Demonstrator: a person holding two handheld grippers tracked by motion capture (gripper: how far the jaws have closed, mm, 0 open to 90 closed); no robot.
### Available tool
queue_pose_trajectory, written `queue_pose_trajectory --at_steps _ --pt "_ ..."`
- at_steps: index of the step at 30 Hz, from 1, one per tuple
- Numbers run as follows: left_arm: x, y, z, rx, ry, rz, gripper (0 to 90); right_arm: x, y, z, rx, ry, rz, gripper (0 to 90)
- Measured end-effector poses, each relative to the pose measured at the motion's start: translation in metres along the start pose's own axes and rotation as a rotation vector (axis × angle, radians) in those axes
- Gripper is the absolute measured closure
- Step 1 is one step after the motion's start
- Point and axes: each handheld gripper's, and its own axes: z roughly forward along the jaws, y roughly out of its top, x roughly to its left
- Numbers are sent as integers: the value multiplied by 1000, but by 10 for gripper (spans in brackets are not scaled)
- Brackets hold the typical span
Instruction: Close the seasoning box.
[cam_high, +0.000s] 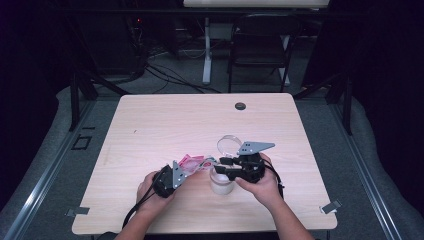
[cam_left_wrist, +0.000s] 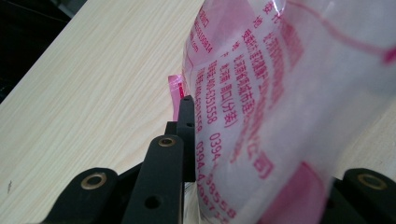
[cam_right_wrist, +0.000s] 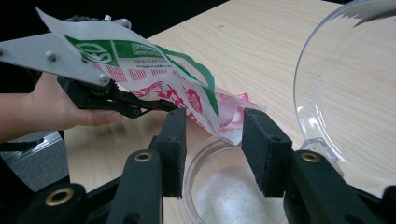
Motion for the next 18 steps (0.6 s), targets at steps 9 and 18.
queue_pose_trajectory --at_steps 9,18 --pt "7 -4 0 -10 -25 -72 769 0 2 -3 -21 4 -4 594" --pt "18 -10 1 -31 -57 -178 770 -2 1 -5 -35 -5 -12 593"
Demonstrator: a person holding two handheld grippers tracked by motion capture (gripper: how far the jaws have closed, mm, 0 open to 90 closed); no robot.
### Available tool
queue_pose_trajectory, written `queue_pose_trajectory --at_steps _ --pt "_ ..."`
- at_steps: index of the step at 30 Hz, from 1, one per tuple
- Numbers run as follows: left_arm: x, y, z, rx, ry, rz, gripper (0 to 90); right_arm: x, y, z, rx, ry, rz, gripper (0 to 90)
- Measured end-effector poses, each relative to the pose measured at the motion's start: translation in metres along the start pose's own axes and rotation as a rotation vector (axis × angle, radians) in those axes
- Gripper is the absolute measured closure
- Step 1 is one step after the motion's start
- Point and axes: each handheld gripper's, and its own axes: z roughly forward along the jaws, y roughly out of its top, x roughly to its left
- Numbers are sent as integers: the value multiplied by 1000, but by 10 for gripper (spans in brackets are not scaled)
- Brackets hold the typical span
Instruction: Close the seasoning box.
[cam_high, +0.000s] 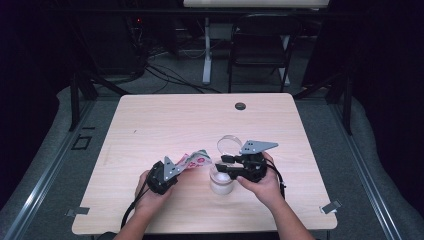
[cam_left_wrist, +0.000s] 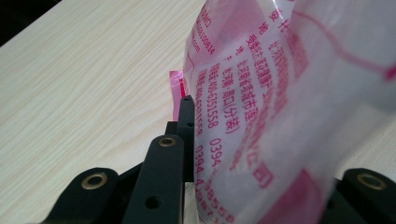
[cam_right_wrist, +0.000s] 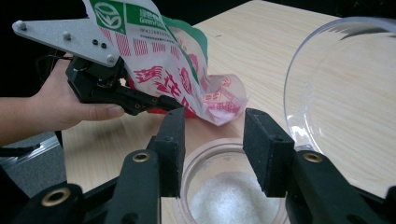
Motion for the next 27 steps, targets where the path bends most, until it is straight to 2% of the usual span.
queue_pose_trajectory --at_steps 4,8,14,21,27 --pt "8 -4 0 -17 -25 -73 771 0 0 -1 -10 -18 -5 593" --pt "13 -6 0 -30 -45 -127 771 0 0 -1 -9 -29 -1 594" --pt "19 -9 -2 -41 -44 -173 773 0 0 -1 -2 -33 5 602" --pt "24 -11 -5 -49 -43 -208 775 -2 0 -3 -7 -46 21 605" --pt "31 -11 -11 -80 -41 -254 778 -3 0 -4 -11 -49 24 604"
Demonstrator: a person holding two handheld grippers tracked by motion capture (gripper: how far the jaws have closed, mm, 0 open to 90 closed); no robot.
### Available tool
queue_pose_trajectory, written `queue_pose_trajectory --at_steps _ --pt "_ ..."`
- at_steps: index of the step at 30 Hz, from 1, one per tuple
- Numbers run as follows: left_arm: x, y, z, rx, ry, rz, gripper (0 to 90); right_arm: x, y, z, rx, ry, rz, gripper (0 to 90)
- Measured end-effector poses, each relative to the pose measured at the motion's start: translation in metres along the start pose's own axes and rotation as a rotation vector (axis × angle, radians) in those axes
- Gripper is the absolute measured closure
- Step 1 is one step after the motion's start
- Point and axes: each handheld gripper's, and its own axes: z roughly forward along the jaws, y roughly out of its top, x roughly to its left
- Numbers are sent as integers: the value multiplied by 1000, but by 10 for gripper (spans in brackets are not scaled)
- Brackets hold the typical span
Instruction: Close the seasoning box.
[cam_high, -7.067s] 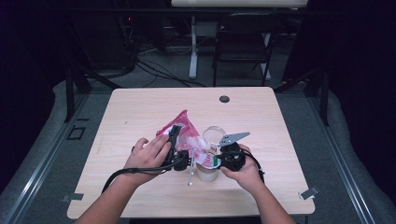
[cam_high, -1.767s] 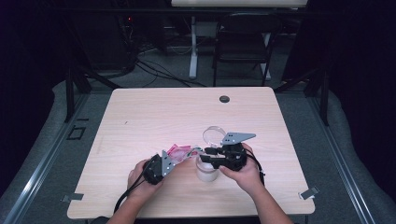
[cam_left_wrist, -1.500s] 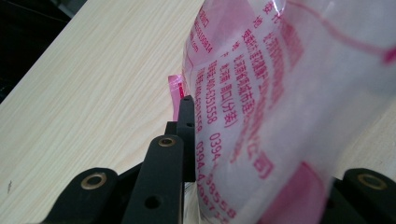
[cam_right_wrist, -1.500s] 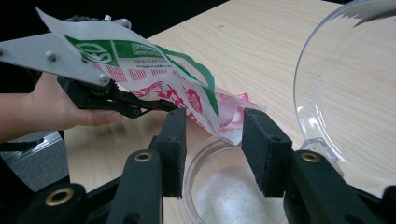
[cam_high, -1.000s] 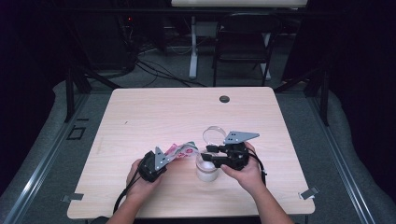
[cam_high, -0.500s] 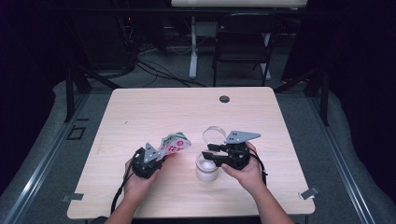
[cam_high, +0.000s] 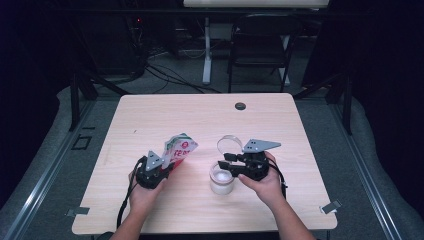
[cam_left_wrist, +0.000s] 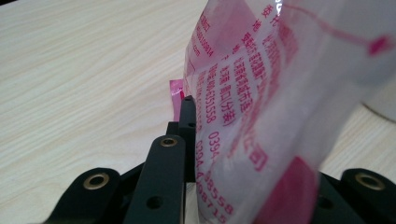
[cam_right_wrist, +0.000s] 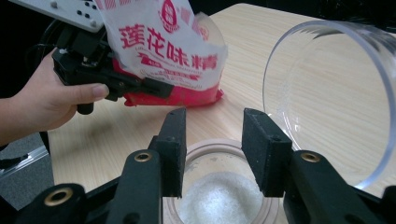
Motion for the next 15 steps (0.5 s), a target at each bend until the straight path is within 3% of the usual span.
queue_pose_trajectory --at_steps 7,15 --pt "15 6 -14 -24 49 -44 778 0 0 -1 -10 -10 11 588" --pt "42 5 -30 -23 134 -69 778 -1 1 -1 -10 -26 19 562"
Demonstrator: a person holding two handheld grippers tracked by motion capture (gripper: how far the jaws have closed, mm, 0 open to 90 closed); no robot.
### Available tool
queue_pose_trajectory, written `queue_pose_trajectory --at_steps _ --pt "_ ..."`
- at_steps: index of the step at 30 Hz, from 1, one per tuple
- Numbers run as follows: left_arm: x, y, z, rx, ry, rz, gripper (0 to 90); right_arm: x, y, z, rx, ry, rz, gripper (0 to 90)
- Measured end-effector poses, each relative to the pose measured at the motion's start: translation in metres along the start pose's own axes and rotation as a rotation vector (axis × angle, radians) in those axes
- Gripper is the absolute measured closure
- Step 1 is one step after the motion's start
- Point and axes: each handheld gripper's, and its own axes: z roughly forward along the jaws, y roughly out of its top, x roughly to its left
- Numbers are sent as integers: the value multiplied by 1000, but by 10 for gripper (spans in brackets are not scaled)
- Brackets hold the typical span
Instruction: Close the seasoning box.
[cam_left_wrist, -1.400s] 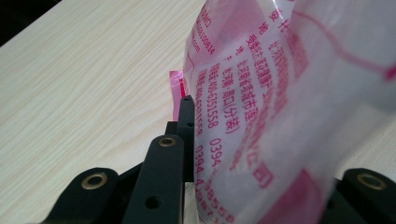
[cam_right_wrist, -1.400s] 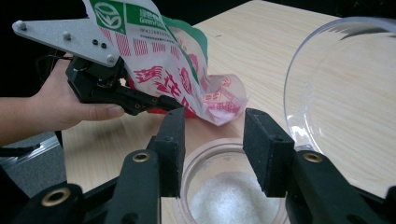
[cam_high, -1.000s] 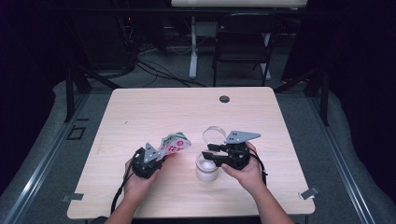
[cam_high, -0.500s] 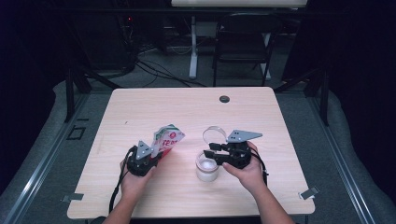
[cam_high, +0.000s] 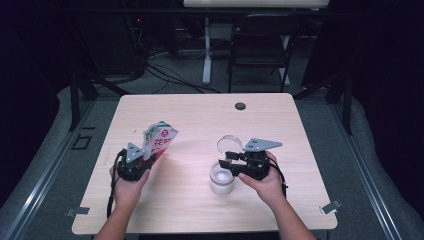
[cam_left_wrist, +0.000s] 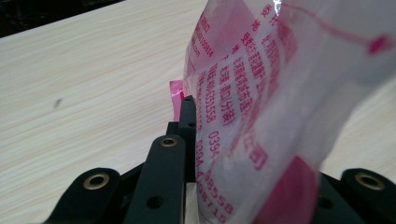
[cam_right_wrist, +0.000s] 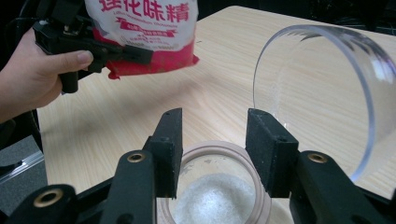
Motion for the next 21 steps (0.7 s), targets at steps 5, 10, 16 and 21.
queue_pose_trajectory --at_steps 5,10,16,21 --pt "19 -6 -7 10 52 -30 778 1 0 0 -5 3 -1 540" --pt "33 -14 -11 32 107 -33 778 2 1 0 -7 22 -11 546" --pt "44 -23 -14 41 148 -58 779 4 0 0 -17 27 -23 553" --pt "50 -30 -12 38 161 -92 779 4 0 0 -19 28 -29 552"
